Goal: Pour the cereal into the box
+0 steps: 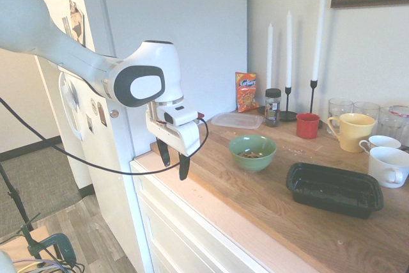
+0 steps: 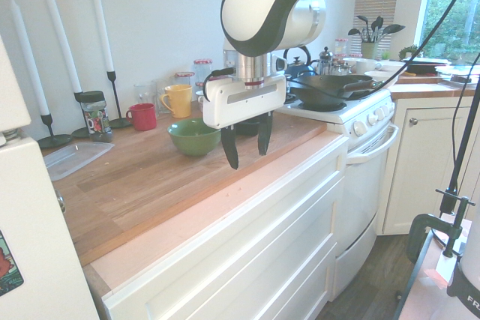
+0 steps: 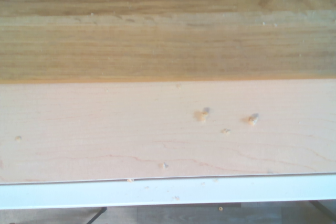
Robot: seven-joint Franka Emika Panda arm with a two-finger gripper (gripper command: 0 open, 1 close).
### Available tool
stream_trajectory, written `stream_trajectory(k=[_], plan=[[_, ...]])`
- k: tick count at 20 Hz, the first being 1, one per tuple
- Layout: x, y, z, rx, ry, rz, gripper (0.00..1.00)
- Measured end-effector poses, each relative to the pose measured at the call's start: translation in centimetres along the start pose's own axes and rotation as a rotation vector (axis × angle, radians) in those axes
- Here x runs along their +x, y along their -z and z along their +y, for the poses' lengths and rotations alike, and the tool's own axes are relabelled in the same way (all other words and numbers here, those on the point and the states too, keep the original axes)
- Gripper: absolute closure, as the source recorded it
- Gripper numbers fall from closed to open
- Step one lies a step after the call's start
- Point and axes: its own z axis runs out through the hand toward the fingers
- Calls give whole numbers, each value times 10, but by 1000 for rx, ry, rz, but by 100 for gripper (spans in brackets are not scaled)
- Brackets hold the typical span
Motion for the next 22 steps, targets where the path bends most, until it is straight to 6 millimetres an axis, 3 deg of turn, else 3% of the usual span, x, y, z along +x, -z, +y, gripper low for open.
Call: stream_trajectory(k=[4,8,15,22], plan=[[9,6,-1,9,7,13,0],[34,31,-22,6,27,48,0],[92,60,-84,-23,80,119,0],[118,45,-151,-72,131,126,0]])
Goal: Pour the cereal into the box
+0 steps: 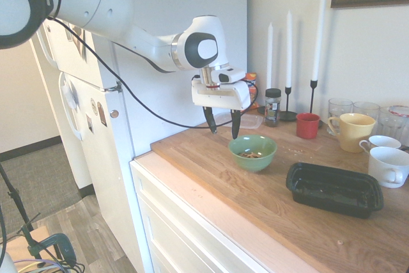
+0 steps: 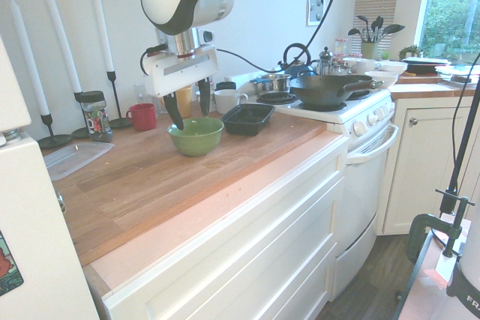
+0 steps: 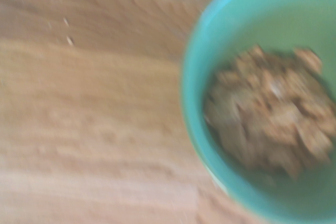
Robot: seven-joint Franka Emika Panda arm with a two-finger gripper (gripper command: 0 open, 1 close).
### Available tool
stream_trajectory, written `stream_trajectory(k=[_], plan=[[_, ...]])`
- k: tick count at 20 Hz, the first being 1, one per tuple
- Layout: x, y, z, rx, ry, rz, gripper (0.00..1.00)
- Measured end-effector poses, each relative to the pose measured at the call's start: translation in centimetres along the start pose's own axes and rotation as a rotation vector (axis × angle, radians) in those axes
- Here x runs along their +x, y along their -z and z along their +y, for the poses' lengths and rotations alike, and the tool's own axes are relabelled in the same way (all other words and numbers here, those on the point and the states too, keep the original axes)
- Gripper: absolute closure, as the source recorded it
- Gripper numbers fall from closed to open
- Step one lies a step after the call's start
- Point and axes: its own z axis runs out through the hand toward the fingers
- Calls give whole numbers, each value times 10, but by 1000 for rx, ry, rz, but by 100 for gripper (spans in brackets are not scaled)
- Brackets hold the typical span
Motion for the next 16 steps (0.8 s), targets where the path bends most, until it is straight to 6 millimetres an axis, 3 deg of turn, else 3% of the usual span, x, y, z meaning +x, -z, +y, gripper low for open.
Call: stream_trajectory(k=[6,10,15,16], plan=[[21,-16,-43,-27,14,4,0],[34,-43,-72,-38,13,1,0],[42,-67,-83,-39,-25,-76,0],[45,-69,-82,-31,-34,-96,100]])
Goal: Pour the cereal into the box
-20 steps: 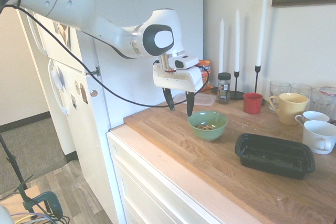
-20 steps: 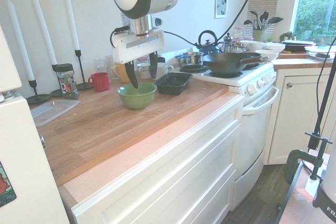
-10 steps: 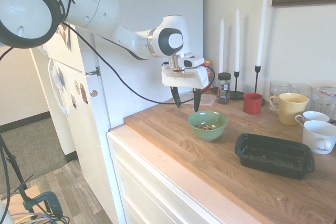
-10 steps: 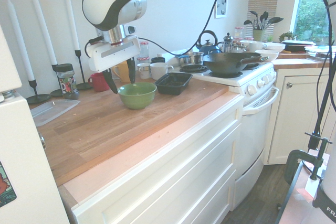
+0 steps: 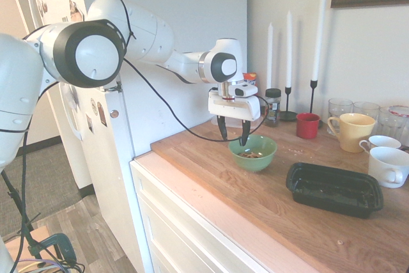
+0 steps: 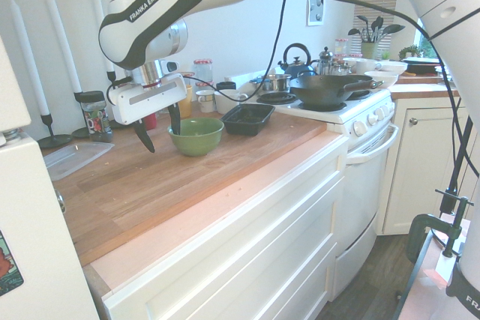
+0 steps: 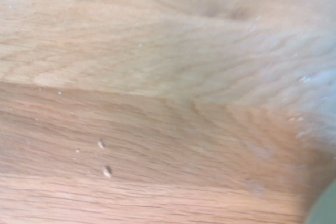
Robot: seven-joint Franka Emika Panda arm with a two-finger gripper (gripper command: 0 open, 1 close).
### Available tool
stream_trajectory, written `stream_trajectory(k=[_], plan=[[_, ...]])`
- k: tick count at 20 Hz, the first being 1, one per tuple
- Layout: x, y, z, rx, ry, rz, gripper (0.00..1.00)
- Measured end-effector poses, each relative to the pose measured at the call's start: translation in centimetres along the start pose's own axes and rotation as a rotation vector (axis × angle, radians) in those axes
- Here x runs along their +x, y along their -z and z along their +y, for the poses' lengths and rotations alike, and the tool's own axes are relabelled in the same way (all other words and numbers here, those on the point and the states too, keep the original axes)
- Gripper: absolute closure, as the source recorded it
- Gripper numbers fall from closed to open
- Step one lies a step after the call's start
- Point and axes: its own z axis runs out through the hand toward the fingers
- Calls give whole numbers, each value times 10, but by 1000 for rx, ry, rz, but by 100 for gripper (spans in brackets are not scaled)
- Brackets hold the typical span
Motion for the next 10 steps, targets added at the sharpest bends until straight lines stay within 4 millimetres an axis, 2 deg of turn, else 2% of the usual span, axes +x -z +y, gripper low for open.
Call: stream_trajectory(k=[10], plan=[[10,-22,13,3,-26,-110,100]])
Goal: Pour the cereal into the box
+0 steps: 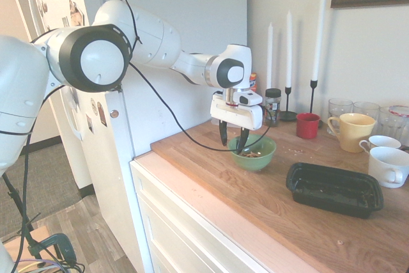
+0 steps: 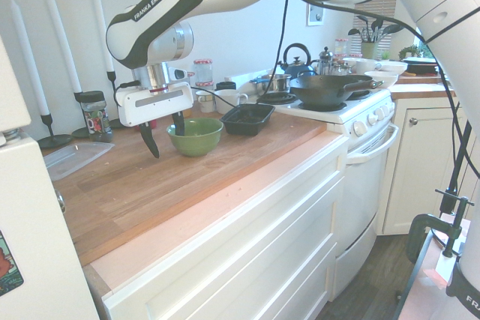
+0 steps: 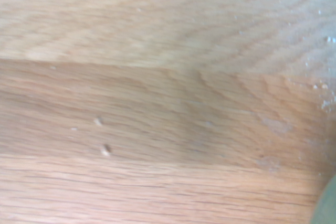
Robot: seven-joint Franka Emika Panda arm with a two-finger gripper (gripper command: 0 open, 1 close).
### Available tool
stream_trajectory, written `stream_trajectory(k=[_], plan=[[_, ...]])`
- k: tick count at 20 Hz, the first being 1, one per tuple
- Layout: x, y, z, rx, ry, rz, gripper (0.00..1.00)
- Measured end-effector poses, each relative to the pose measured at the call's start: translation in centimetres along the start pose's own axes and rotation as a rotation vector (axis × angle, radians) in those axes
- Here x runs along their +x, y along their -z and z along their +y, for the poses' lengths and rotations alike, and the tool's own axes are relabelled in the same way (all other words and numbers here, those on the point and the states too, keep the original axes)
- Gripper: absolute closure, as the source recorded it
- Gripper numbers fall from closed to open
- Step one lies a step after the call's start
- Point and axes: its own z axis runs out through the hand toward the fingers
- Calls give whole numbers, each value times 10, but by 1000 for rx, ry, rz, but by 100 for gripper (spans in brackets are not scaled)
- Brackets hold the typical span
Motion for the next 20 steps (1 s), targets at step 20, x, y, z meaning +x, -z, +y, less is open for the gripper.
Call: stream_trajectory(k=[20], plan=[[13,4,20,-5,21,-11,100]])
